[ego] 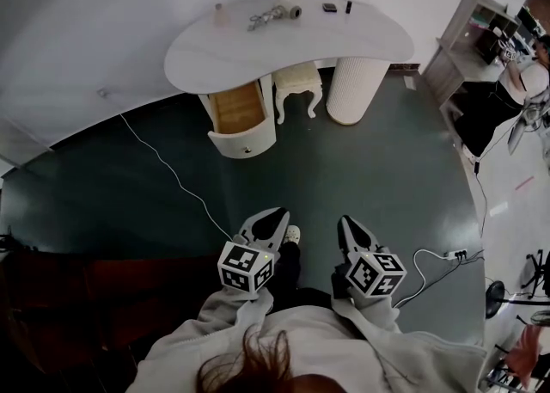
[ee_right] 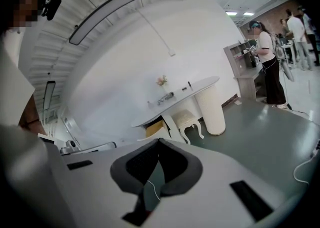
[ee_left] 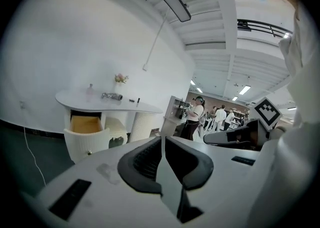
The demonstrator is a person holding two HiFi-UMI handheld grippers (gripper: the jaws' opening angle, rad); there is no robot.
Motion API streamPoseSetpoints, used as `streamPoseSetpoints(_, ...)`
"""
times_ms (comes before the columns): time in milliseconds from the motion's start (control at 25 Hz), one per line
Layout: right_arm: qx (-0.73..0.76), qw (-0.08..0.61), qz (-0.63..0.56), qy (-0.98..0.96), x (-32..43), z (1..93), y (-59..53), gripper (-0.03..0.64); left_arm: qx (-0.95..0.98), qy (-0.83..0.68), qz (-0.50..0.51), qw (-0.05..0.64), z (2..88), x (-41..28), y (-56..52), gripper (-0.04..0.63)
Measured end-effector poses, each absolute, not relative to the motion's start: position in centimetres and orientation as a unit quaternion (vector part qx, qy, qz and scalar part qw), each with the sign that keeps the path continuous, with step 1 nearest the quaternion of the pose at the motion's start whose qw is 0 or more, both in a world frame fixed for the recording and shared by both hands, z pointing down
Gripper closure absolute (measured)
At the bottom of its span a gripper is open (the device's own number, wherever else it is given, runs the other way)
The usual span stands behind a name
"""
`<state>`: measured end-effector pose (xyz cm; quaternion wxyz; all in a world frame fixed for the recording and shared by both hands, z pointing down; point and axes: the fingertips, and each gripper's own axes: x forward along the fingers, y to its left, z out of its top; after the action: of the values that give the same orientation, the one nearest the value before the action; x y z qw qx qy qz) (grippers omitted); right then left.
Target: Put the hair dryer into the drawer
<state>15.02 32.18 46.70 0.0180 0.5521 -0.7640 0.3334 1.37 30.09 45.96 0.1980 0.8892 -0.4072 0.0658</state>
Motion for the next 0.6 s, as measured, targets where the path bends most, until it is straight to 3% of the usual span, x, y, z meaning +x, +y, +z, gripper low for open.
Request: streamPoseSetpoints(600,0.545,0.007,0.348,-0.763,13.9,47.0,20.2,0.568,0.89,-0.409,0.068,0.191,45.7,0.0,18.0,0.563)
